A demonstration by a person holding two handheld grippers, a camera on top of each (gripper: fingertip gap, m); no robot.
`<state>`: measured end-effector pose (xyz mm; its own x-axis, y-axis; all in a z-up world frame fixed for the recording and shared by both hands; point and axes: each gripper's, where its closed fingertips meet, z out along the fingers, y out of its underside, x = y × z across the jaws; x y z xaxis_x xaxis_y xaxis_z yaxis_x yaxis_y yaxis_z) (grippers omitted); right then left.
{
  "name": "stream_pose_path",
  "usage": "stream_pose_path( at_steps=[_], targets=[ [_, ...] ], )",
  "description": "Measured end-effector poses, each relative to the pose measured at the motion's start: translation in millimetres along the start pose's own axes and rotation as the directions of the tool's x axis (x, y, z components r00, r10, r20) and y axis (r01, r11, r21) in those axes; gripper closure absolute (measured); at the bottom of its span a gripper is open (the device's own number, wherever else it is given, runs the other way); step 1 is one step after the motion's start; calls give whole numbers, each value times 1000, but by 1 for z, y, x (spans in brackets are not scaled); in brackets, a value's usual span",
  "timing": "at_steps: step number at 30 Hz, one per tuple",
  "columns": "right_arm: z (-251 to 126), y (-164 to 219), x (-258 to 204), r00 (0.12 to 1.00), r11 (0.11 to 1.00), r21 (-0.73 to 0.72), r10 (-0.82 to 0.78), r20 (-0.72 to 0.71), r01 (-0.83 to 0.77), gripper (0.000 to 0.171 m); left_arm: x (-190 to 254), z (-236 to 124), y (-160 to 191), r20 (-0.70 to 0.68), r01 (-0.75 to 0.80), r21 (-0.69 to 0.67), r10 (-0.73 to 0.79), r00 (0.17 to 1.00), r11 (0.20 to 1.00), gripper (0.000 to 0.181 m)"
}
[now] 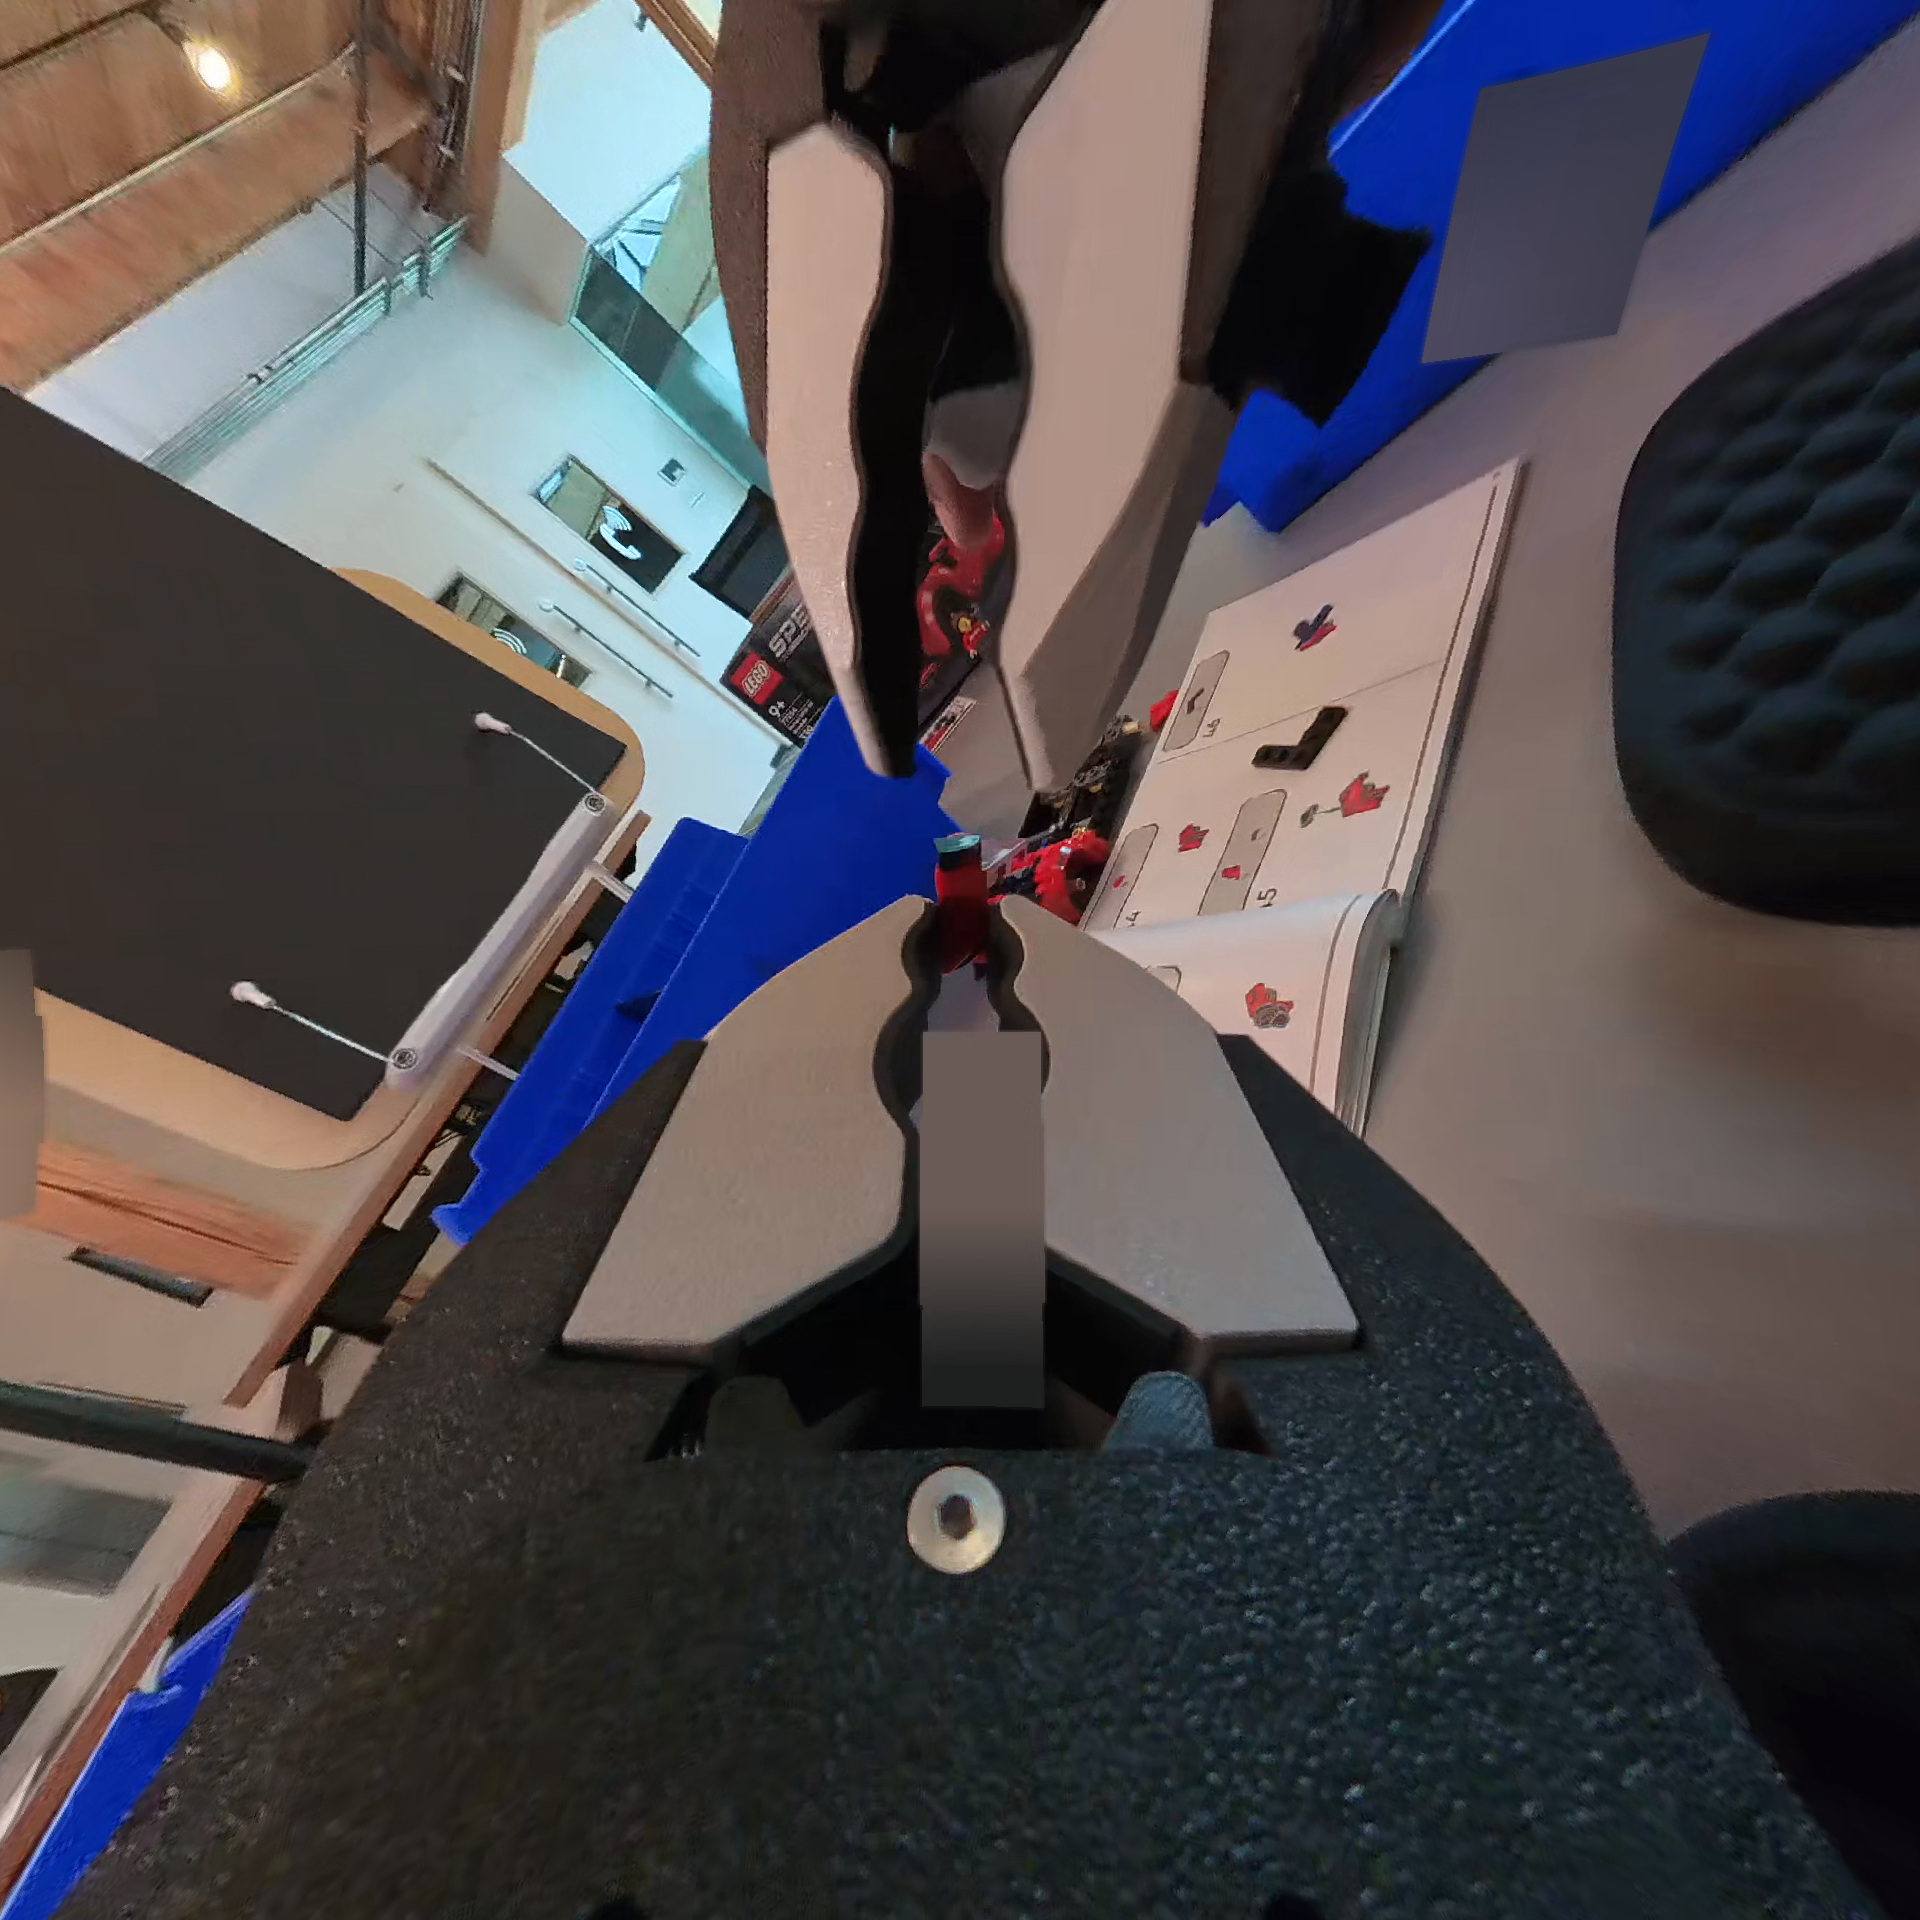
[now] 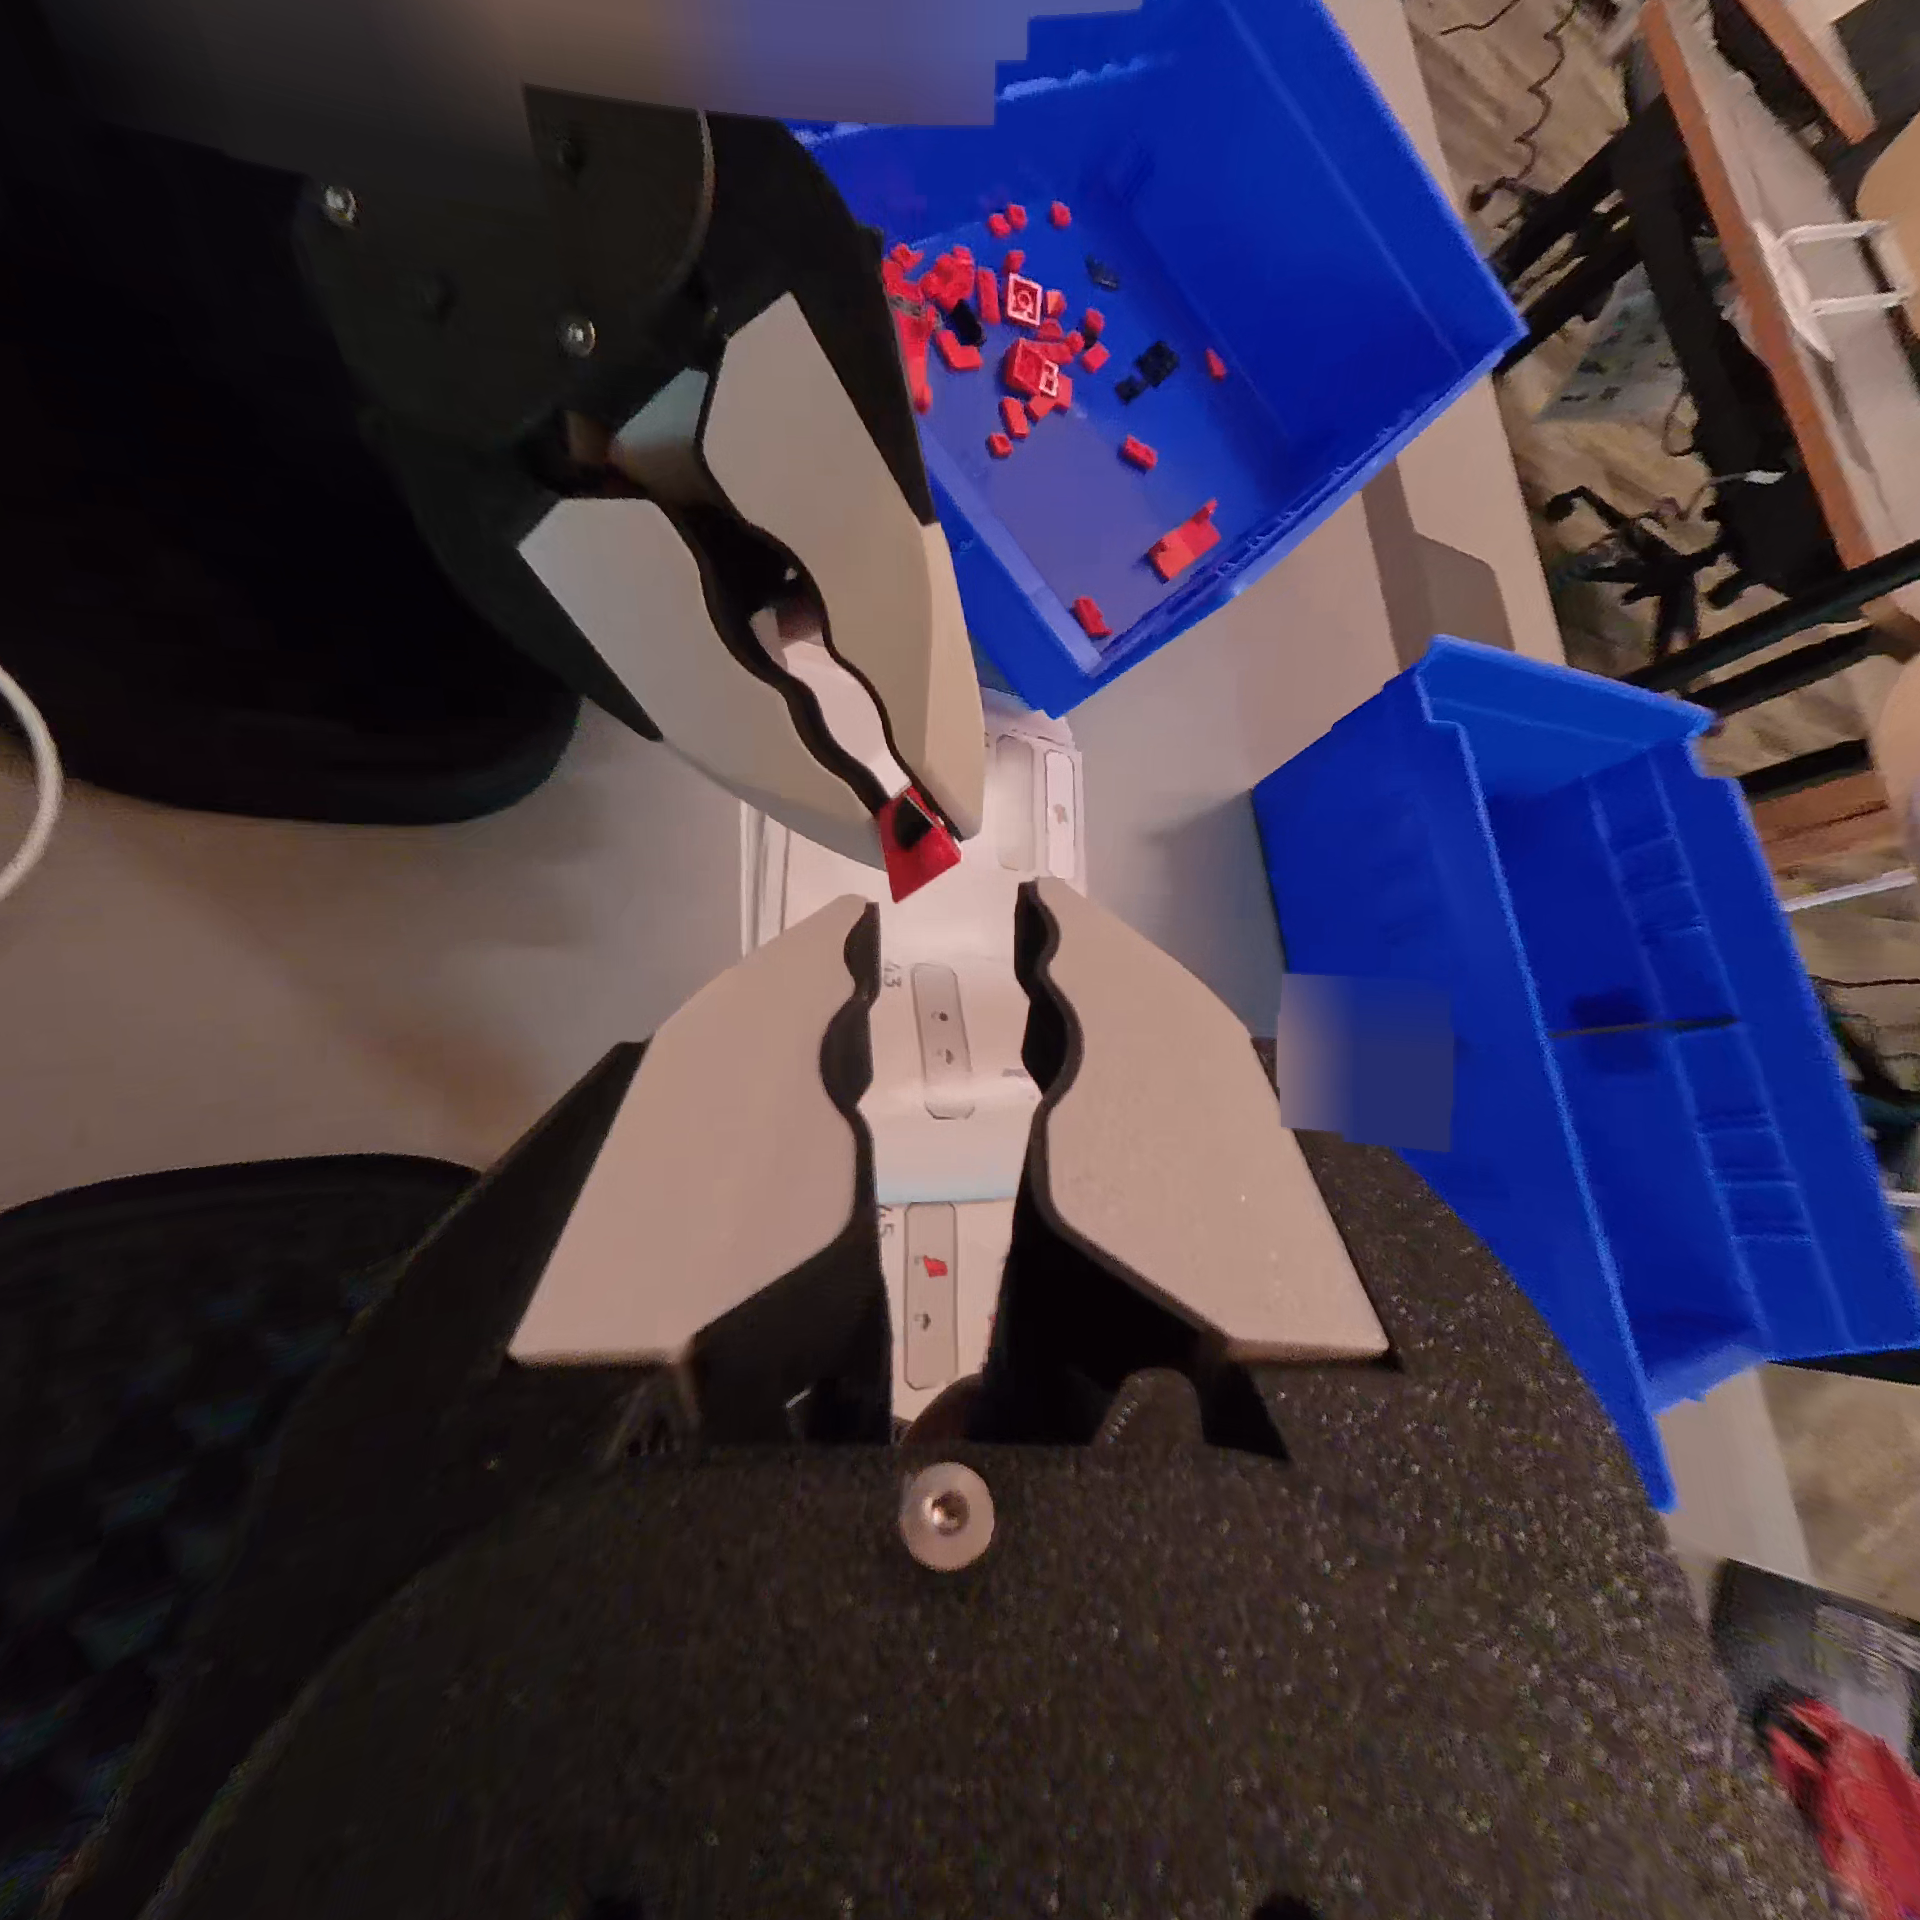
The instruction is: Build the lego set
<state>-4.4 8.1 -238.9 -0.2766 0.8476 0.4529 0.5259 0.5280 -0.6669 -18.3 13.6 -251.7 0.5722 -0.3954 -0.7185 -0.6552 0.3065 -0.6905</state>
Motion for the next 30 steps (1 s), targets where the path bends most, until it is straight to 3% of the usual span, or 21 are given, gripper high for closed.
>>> stream_pose_path(
  at_steps=[5, 10, 14, 16, 21, 25, 30],
  targets=[
    [3, -6, -4, 999, 999, 35, 6, 36, -8, 156, 2, 0, -2, -30, 75, 23, -74, 997, 997, 174],
    [5, 3, -9, 995, 1000, 5, 14, 96, -15, 140, 7, 0, -5, -155, 287, 76, -273, 949, 955, 174],
    [6, 1, -13, 989, 999, 35, 3, 146, -8, 146, 9, -1, -10, -226, 386, 110, -355, 907, 916, 174],
    [7, 2, -13, 990, 999, 34, -14, 142, 9, 155, 11, -2, -12, -253, 408, 117, -370, 894, 905, 174],
    [8, 5, -15, 986, 1000, 28, -5, 165, 0, 156, 16, -1, -12, -297, 443, 112, -396, 869, 889, 172],
    [7, 9, -19, 980, 1000, 13, 11, 196, -14, 156, 17, 1, -11, -290, 424, 113, -379, 879, 898, 160],
    [6, 12, -23, 973, 1000, 11, 21, 231, -25, 156, 20, -2, -18, -319, 409, 154, -347, 882, 899, 168]
  ],
)
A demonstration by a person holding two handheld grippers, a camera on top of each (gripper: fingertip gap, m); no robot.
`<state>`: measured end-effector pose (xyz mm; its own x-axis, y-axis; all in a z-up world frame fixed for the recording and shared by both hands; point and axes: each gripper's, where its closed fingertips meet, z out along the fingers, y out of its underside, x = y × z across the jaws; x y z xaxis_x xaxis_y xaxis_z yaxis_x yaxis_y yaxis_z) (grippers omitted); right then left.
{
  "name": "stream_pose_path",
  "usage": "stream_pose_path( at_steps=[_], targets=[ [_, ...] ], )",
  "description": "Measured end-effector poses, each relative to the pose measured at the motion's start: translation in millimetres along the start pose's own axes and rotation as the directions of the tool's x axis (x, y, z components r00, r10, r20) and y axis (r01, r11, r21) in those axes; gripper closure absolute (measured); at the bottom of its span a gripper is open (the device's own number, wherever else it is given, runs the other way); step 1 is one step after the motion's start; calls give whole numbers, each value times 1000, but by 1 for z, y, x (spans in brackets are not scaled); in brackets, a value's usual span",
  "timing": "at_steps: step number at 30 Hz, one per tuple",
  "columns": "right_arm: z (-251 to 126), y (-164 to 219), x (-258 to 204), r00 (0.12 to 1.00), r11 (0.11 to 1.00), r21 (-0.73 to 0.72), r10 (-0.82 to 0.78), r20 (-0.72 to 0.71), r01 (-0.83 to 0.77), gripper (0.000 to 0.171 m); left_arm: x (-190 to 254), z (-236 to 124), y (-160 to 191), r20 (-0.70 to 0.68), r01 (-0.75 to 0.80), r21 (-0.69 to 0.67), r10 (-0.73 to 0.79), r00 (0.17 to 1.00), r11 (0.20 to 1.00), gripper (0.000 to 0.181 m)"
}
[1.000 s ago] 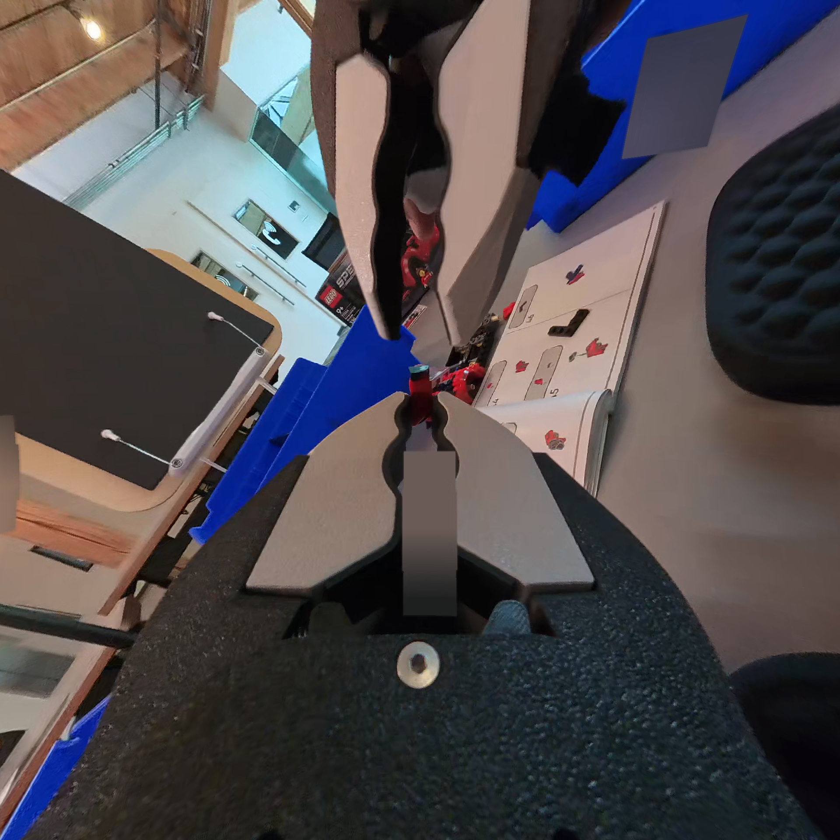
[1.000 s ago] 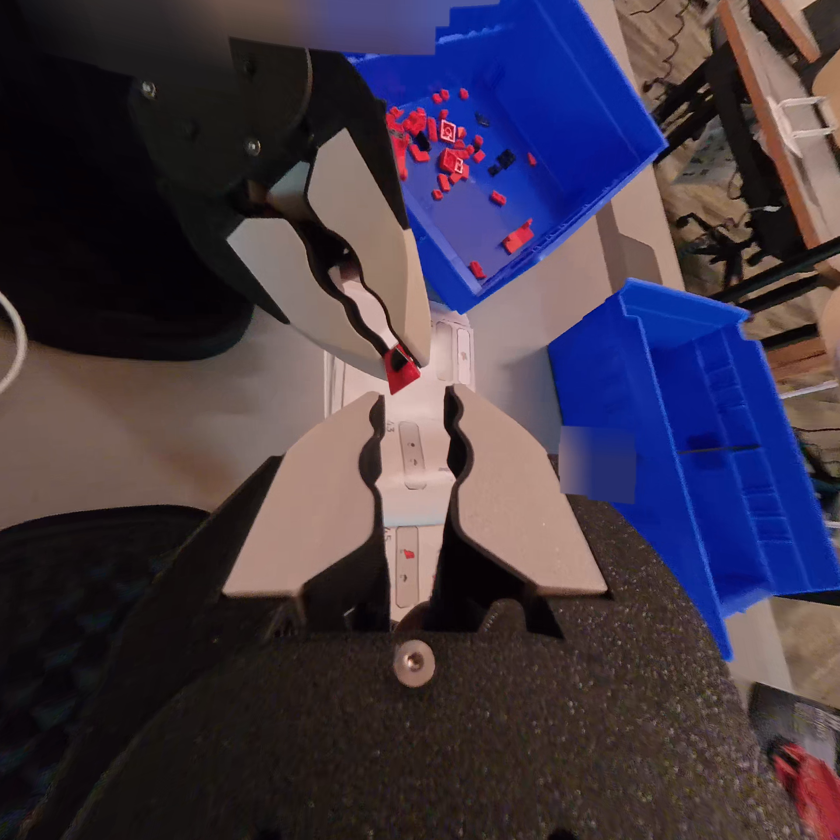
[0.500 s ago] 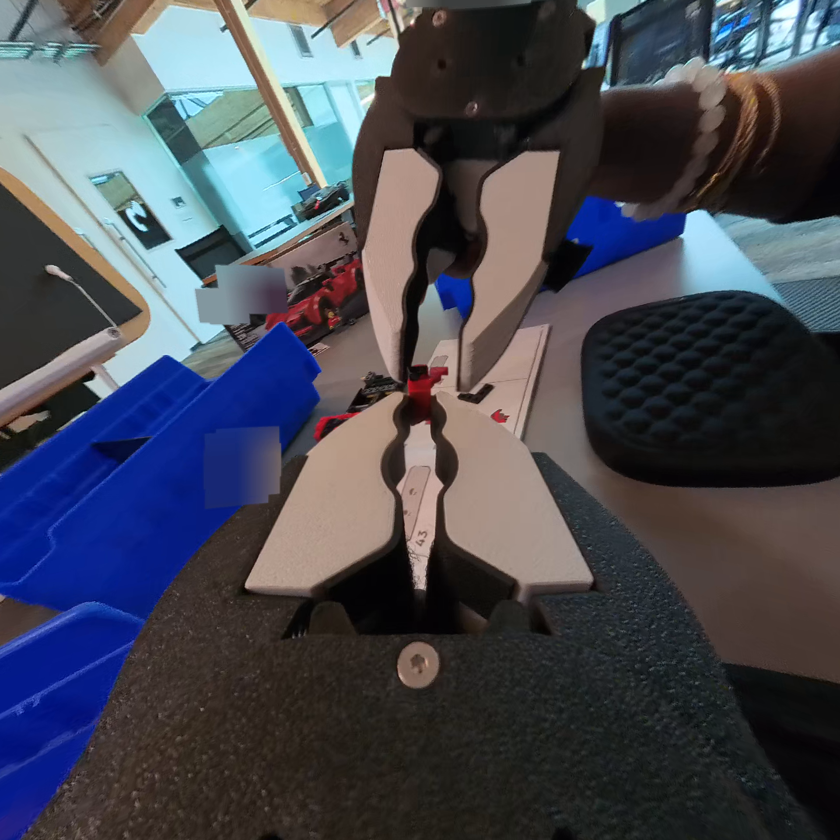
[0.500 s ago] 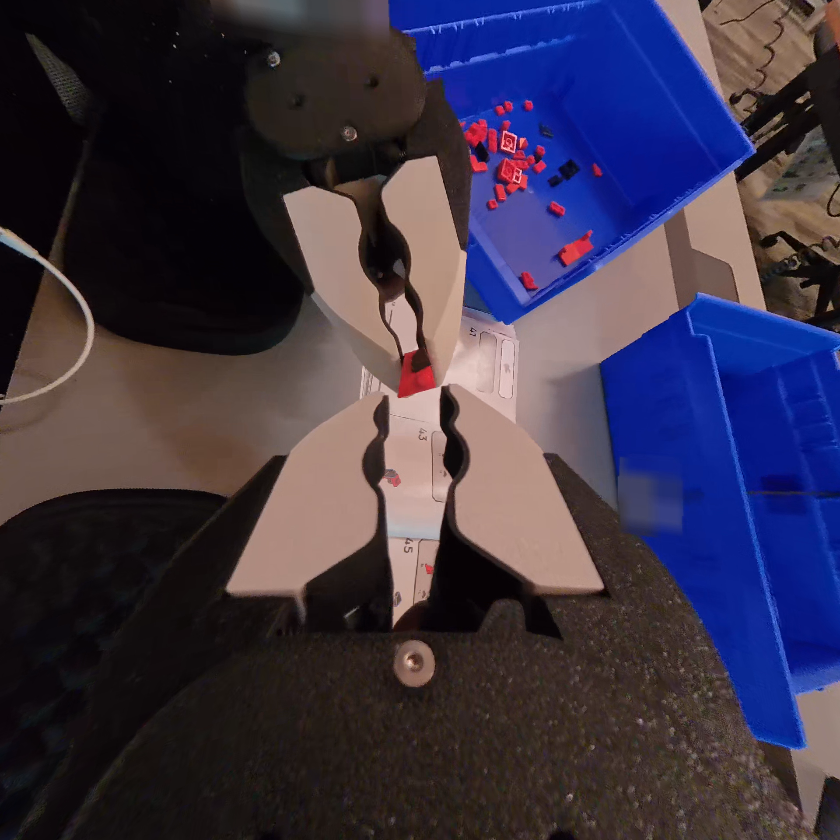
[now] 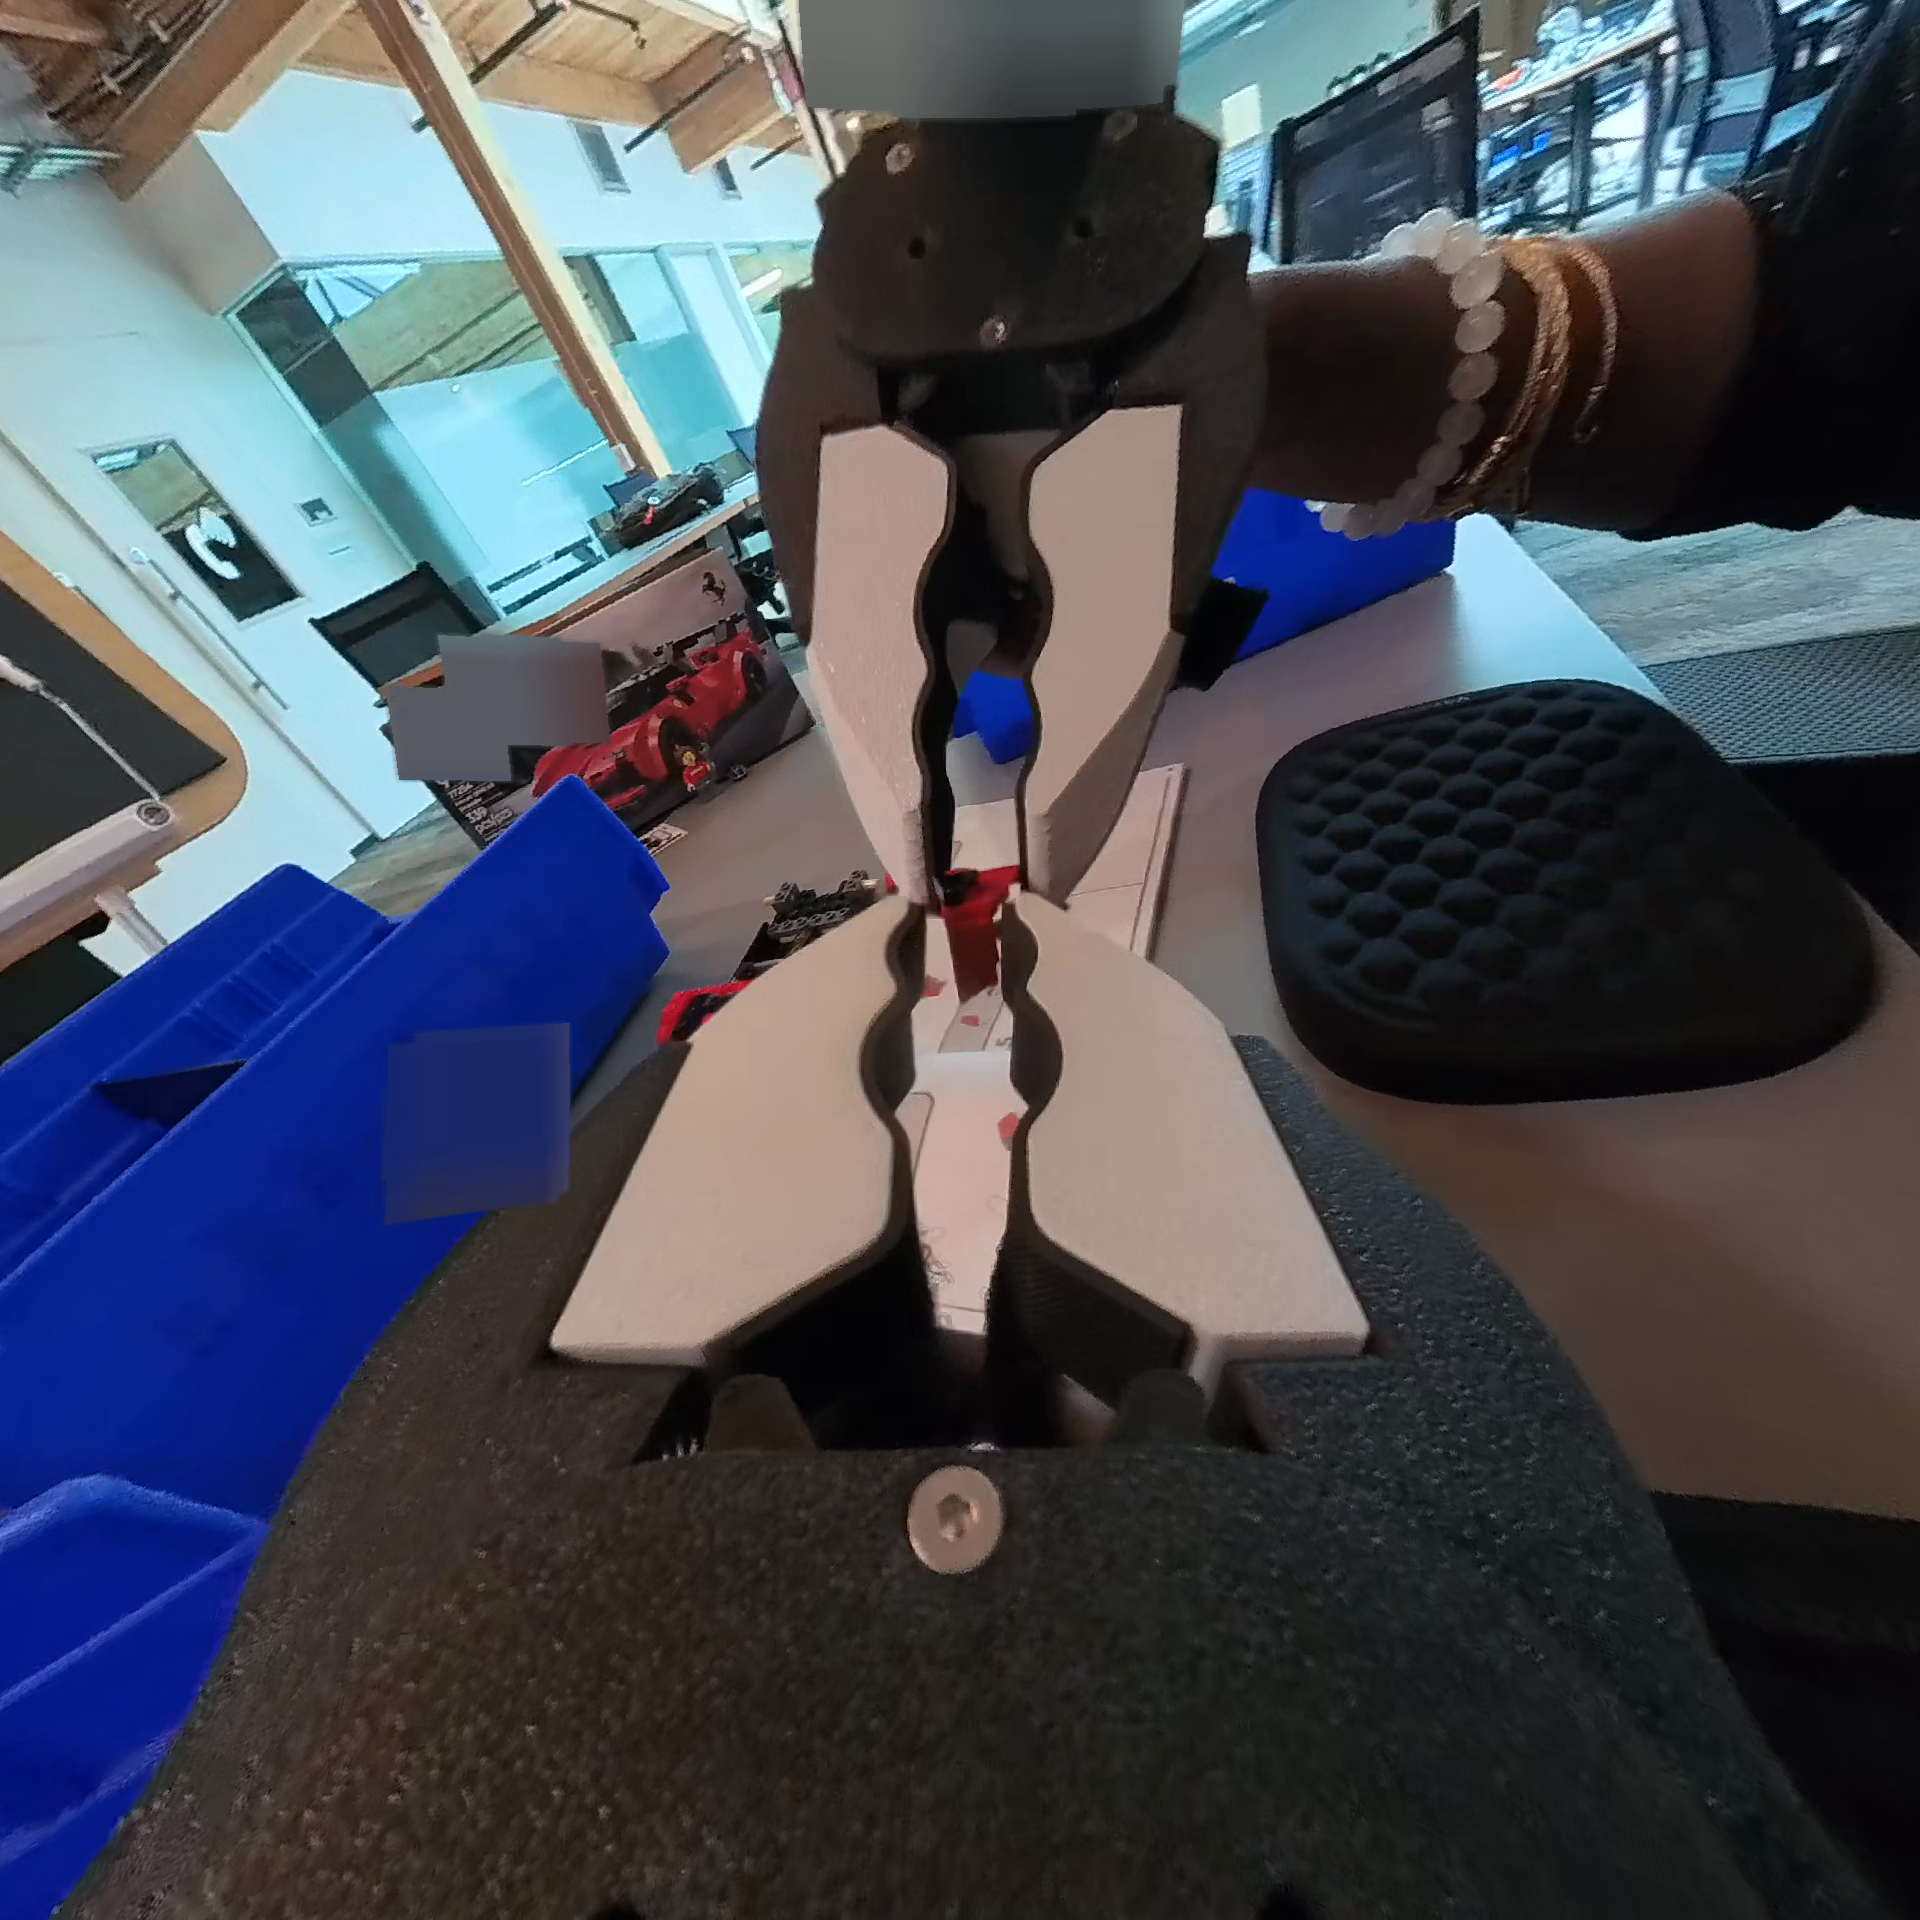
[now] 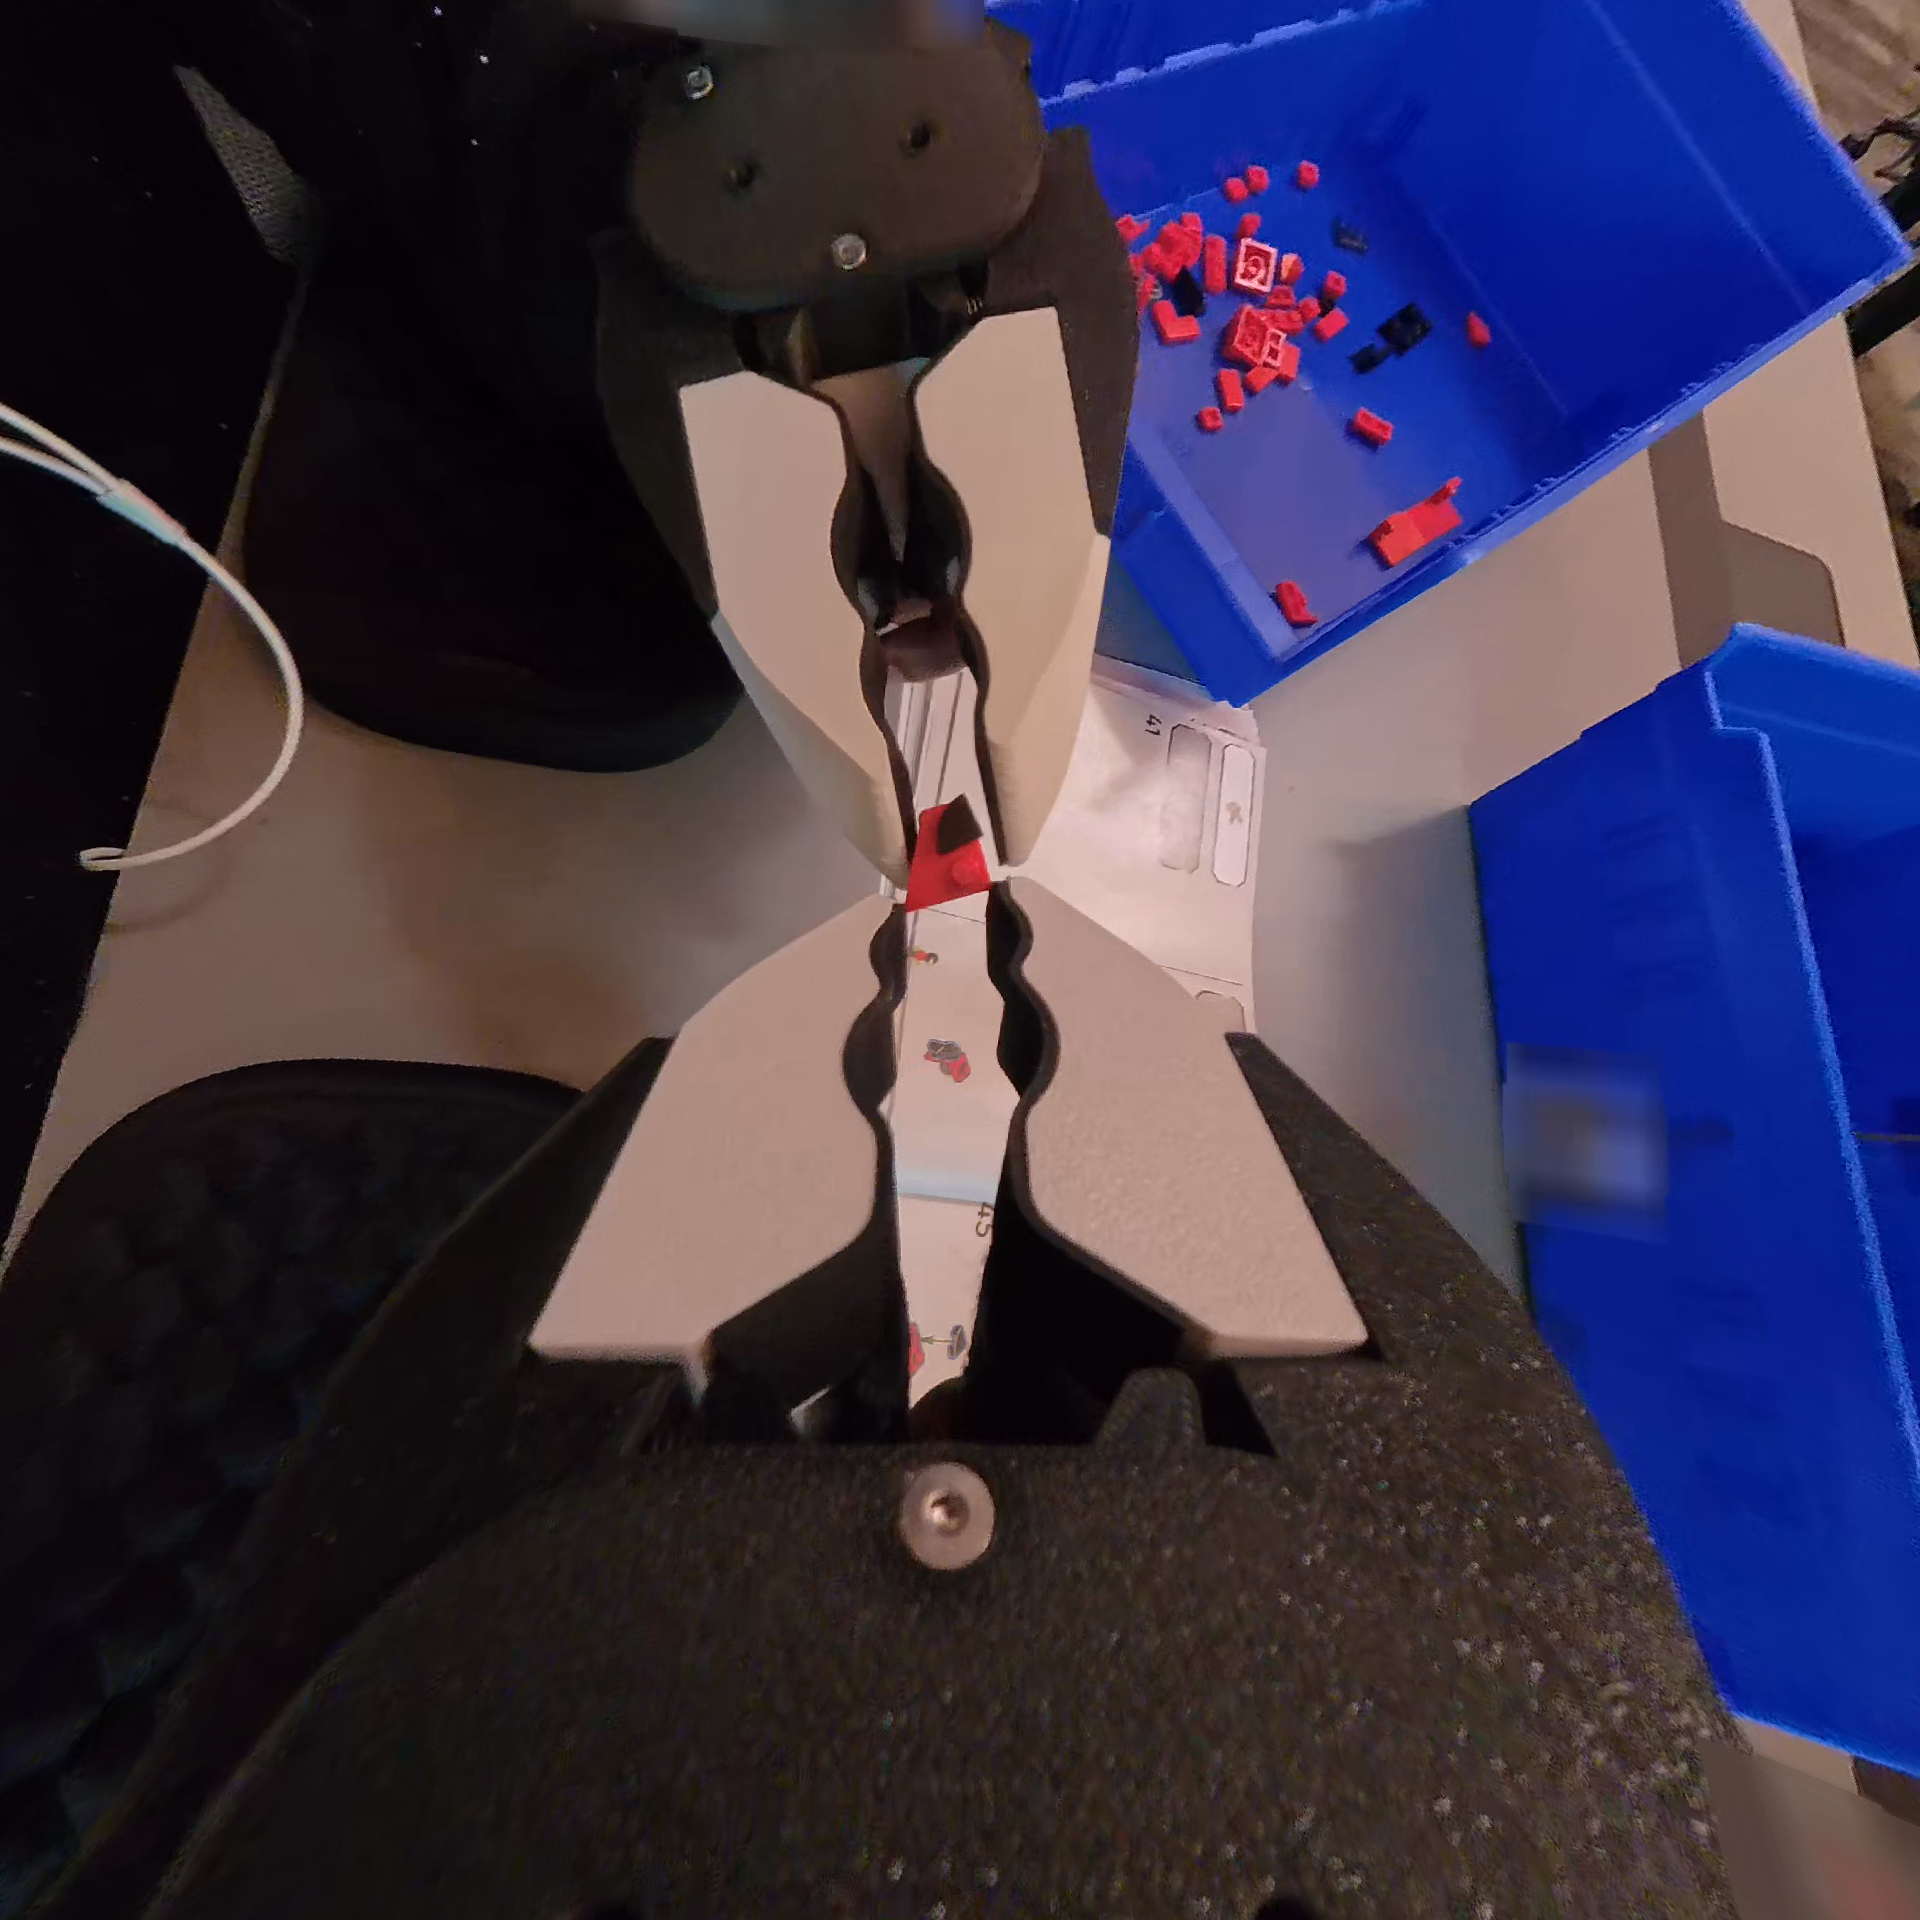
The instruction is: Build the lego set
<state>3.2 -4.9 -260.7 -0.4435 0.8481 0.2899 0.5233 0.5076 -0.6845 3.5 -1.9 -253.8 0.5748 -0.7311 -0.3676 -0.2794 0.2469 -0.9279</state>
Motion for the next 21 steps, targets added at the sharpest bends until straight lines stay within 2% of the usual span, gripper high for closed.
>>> stream_pose_path(
  at_steps=[14, 18, 21],
  targets=[
    [-1, 1, -9, 998, 1000, 16, -12, 63, 11, 156, 11, 1, 0, -89, 23, -2, -23, 996, 1000, 172],
    [-5, -5, 1, 995, 993, 68, 93, 29, -95, 151, -2, 0, 3, 13, -26, -33, 26, 1000, 999, 172],
    [-10, -13, 9, 984, 976, 127, 176, 4, -175, 161, -9, 0, 8, 91, -140, -107, 150, 984, 984, 172]
  ],
)
